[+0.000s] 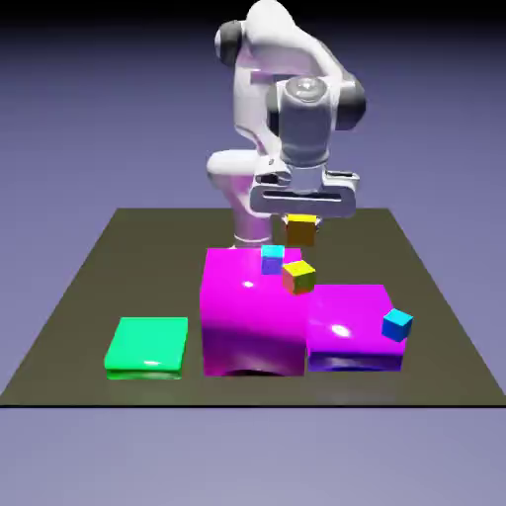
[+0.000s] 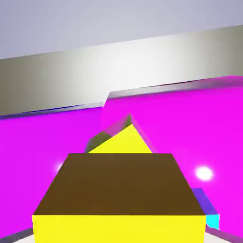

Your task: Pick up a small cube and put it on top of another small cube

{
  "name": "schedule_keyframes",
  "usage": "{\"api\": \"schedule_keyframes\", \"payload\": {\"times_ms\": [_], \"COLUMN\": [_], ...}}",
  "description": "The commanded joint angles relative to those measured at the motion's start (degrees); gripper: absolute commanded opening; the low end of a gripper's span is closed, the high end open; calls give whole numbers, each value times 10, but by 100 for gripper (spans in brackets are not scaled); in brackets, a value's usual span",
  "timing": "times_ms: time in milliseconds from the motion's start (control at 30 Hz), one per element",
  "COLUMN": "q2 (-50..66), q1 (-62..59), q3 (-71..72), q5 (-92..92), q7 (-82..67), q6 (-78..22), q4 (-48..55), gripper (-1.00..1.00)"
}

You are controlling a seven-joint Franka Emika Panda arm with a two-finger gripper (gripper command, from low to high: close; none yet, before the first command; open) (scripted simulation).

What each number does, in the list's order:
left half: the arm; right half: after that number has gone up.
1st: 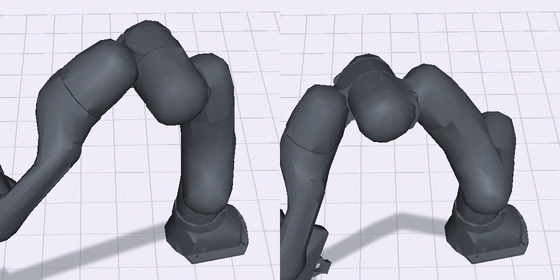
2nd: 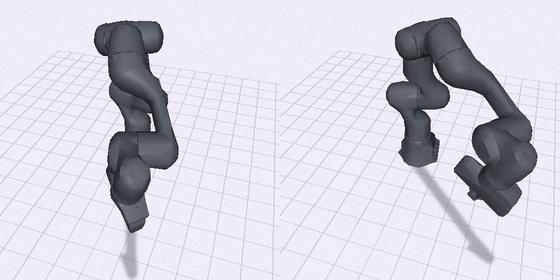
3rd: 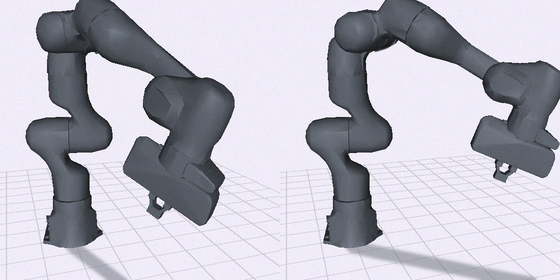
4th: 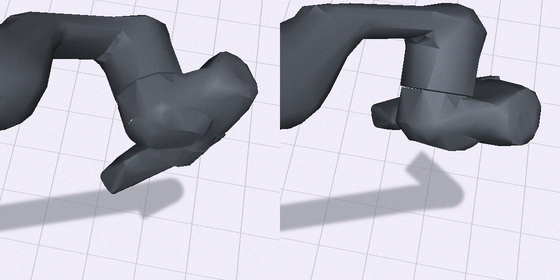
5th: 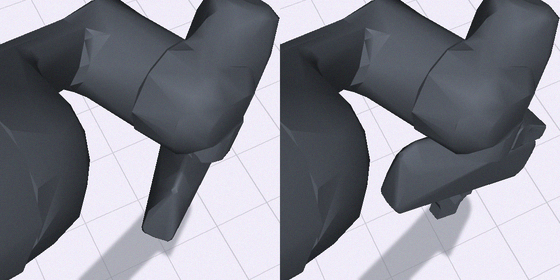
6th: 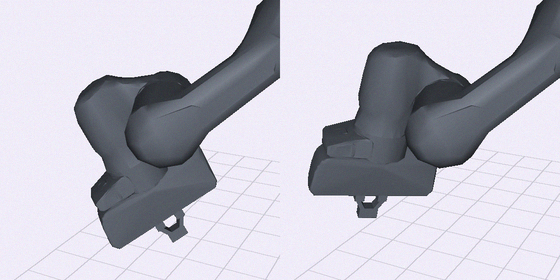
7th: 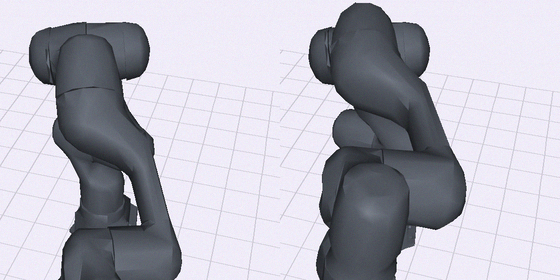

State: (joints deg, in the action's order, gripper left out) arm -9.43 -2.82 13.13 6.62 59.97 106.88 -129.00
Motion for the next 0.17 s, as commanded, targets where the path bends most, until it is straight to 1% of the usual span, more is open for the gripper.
{"api": "schedule_keyframes", "payload": {"times_ms": [0,33,67,100,133], "q2": [3,4,4,4,1], "q1": [1,1,1,1,0], "q3": [1,2,2,2,0], "q5": [-1,-1,-1,-1,-1], "q7": [0,0,0,0,0], "q6": [24,31,31,31,7], "q4": [-21,-27,-27,-27,-6], "gripper": [-100,-100,100,100,100]}}
